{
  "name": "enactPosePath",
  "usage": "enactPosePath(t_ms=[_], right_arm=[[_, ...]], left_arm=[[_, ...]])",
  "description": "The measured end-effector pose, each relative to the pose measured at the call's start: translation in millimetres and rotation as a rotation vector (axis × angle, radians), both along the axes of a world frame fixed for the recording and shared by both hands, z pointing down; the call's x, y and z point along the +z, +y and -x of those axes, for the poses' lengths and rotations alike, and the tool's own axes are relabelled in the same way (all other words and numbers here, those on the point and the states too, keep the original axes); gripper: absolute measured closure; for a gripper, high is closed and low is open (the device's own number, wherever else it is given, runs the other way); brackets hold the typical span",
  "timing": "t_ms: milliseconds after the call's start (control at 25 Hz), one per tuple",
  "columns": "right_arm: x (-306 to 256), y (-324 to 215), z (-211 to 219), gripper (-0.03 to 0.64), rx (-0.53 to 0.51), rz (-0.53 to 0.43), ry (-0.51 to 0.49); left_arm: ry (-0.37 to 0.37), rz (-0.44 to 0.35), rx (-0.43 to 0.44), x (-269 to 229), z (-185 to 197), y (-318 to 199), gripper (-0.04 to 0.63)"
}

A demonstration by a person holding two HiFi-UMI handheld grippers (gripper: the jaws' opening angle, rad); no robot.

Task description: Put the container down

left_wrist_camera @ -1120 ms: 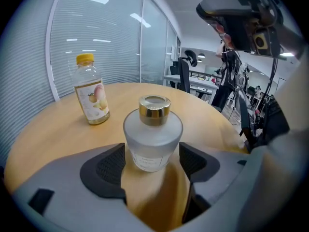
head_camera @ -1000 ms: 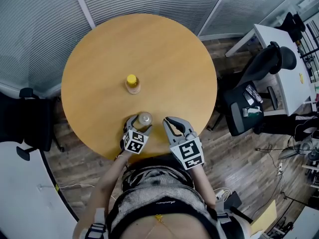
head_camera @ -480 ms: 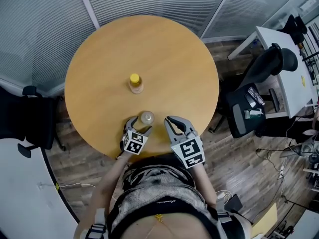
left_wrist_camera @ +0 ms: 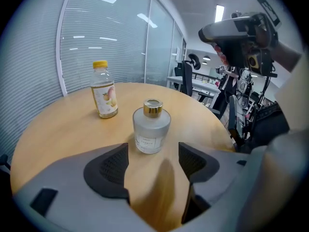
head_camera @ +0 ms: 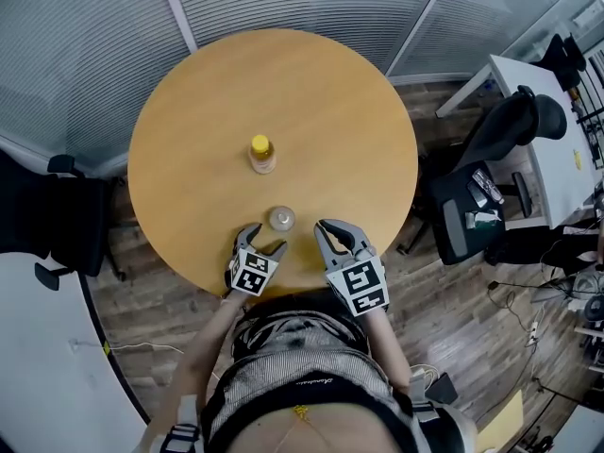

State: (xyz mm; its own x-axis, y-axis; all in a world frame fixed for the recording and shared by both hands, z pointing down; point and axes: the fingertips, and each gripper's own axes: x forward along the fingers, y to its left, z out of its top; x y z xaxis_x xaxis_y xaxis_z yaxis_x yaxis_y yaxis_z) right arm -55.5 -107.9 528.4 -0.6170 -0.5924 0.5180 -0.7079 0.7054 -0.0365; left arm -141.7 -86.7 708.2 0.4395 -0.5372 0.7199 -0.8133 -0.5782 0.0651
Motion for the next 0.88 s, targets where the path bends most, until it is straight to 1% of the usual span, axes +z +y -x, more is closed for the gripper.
enactPosePath(t_ms=[120, 160, 200, 280, 440, 520, 560, 680, 800, 880], right_arm=[[0.1, 2.1, 0.7, 0.583, -0.005, 0.0, -0.001], [0.4, 2.9, 1.1, 0.583, -0.006, -0.001, -0.001], [0.8, 3.6, 1.8, 0.584, -0.008, -0.001, -0.002], [1.0, 4.8, 3.3, 0.583, -0.012, -0.003, -0.002], [1.7, 7.7, 4.3, 0.583, -0.021, -0.006, 0.002], [3.7, 9.9, 4.9, 0.583, -0.027, -0.002, 0.007], [5.1, 11.0, 5.0, 0.583, -0.028, -0.001, 0.006], [7.2, 13.8, 5.5, 0.583, -0.028, 0.011, -0.002], [10.1, 15.4, 6.3, 0.583, -0.033, 0.021, 0.001], [10.3, 17.2, 8.4, 0.584, -0.037, 0.023, -0.005]], left_arm=[[0.02, -0.006, -0.002, -7.5, -0.4, 5.0, 0.258], [0.027, -0.008, -0.008, -10.1, -0.1, 6.4, 0.267], [0.031, -0.011, -0.017, -13.0, 0.7, 7.6, 0.29], [0.04, -0.023, -0.037, -20.8, 3.0, 8.1, 0.366], [0.066, -0.063, -0.069, -35.0, 4.1, 7.3, 0.42], [0.067, -0.047, -0.094, -38.6, 6.1, 11.7, 0.479], [0.069, -0.039, -0.105, -41.9, 6.5, 13.5, 0.498], [0.09, -0.03, -0.129, -56.2, 4.9, 15.2, 0.541], [0.136, -0.021, -0.148, -69.8, 3.6, 14.6, 0.563], [0.154, -0.038, -0.154, -80.8, 2.6, 13.1, 0.57]])
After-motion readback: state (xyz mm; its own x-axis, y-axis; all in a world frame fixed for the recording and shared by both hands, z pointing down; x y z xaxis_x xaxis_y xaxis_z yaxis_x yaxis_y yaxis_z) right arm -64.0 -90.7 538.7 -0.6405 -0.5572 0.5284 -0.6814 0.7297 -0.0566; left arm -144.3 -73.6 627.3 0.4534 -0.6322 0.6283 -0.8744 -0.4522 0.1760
